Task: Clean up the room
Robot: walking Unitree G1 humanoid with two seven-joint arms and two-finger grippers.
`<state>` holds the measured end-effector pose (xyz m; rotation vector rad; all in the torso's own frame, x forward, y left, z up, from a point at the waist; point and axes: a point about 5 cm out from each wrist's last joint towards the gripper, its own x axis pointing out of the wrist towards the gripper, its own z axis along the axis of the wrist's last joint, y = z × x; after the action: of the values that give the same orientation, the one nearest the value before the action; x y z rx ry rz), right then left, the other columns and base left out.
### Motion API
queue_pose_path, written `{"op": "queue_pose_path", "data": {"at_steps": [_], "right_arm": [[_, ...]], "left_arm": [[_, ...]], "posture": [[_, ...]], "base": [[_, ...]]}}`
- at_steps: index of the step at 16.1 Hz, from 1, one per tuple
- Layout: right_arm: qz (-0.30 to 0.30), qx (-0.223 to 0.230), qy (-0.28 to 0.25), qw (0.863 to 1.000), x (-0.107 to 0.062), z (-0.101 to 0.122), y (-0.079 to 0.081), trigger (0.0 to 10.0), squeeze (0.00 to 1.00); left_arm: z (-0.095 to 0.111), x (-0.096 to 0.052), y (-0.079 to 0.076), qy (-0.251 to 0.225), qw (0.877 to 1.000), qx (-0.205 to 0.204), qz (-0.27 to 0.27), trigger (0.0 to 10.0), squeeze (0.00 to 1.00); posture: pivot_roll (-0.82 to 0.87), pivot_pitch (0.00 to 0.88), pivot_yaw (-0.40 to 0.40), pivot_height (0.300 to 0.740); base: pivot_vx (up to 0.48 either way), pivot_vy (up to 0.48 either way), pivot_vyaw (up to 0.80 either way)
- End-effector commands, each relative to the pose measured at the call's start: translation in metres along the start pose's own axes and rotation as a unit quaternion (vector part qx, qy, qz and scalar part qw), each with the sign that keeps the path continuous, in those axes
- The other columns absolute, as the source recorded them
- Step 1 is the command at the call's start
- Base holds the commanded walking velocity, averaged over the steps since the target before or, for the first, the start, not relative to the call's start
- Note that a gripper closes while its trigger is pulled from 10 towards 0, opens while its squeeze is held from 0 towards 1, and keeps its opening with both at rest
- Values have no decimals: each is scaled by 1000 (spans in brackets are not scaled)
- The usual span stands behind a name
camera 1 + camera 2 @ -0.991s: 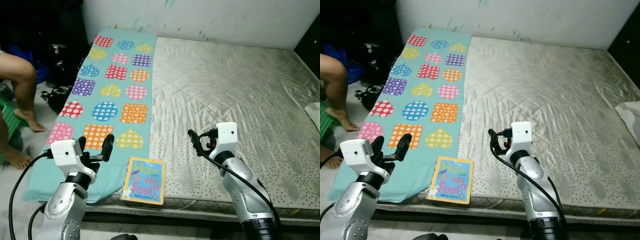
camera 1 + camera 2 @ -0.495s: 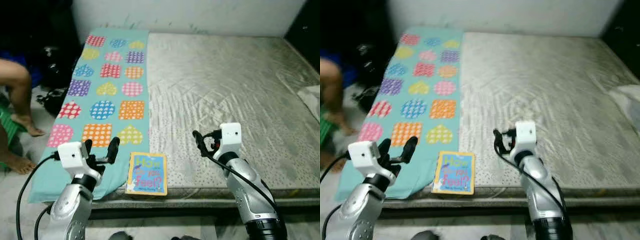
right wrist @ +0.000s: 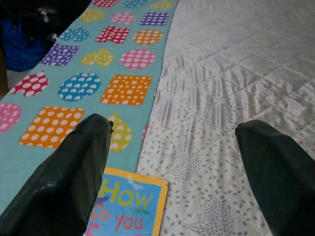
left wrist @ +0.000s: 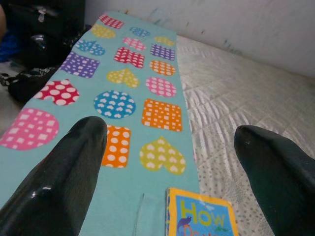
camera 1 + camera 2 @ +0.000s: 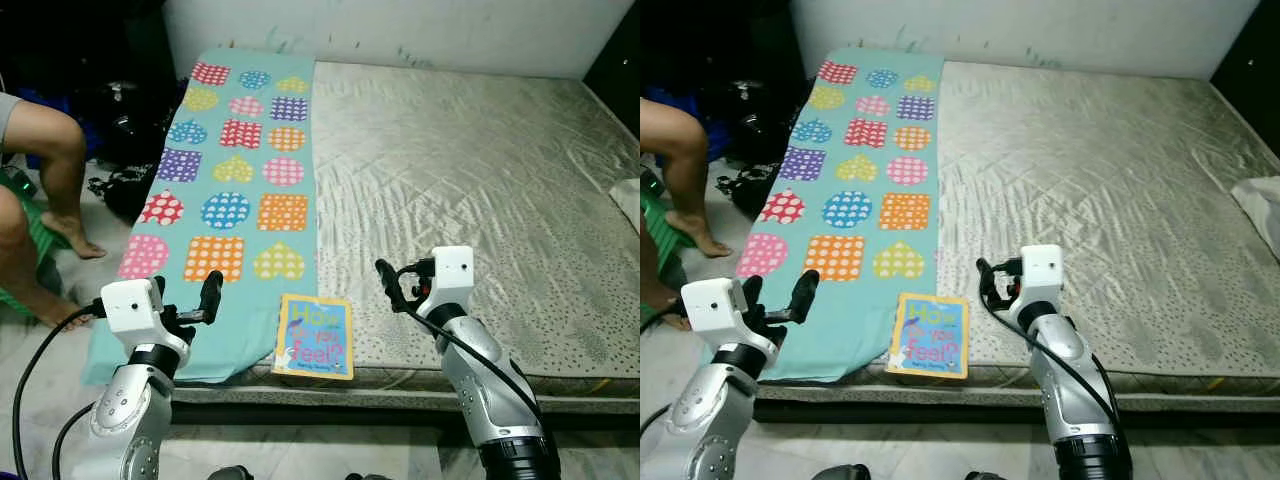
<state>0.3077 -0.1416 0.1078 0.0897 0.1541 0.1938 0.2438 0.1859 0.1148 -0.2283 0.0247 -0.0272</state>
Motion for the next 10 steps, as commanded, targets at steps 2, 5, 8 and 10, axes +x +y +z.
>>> {"op": "queue_pose_path", "data": {"at_steps": [2, 5, 8, 10], "right_arm": [[-12, 8, 5, 1000, -2, 1, -4, 10000, 0], [-14, 7, 5, 1000, -3, 0, -5, 10000, 0], [-17, 3, 8, 1000, -3, -1, -7, 10000, 0], [-16, 5, 5, 1000, -3, -1, -8, 10000, 0]], "left_arm": [[-2, -1, 2, 14, 1000, 2, 5, 10000, 0], [-1, -3, 2, 19, 1000, -2, -10, 10000, 0], [-3, -4, 4, 21, 1000, 9, -2, 10000, 0], [-3, -5, -1, 22, 1000, 10, -8, 10000, 0]], "posture": [[28, 151, -49, 740], [28, 159, -49, 740], [27, 164, -48, 740], [27, 164, -48, 740]], "base": [[0, 0, -400], [0, 0, -800], [0, 0, -800], [0, 0, -800]]}}
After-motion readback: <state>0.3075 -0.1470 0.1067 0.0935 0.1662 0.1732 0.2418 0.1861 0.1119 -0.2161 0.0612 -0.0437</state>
